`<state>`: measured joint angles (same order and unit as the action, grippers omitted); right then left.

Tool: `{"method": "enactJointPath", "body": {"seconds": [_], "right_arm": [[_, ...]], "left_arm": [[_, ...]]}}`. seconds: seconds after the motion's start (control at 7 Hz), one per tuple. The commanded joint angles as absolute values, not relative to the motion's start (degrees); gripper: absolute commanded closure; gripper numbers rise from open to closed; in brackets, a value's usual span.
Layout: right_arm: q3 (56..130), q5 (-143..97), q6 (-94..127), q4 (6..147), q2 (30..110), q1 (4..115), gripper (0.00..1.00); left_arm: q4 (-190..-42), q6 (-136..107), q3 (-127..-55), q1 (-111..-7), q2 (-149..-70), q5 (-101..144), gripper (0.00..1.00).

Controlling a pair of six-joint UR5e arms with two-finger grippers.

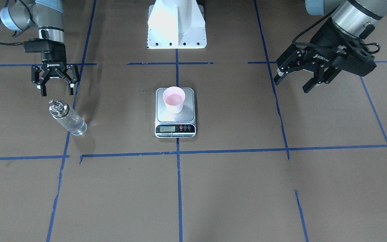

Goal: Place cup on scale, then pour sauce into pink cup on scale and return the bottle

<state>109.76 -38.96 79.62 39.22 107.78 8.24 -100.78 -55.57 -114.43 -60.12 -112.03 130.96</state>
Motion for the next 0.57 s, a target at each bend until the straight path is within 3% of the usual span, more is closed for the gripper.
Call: {"method": "enactJointPath", "body": {"seconds": [0.0, 0.43], "right_arm": [[110.4, -45.0, 75.8, 31.1, 116.3, 8.0, 0.0], [105.5, -54.6, 66.7, 21.3, 118.7, 10.9, 0.0]], "left_arm": [[-101.0, -54.9, -114.4, -60.1, -110.3, 131.0, 0.01], [-100.7, -43.9, -113.4, -62.0, -105.5, 131.0, 0.01]]}}
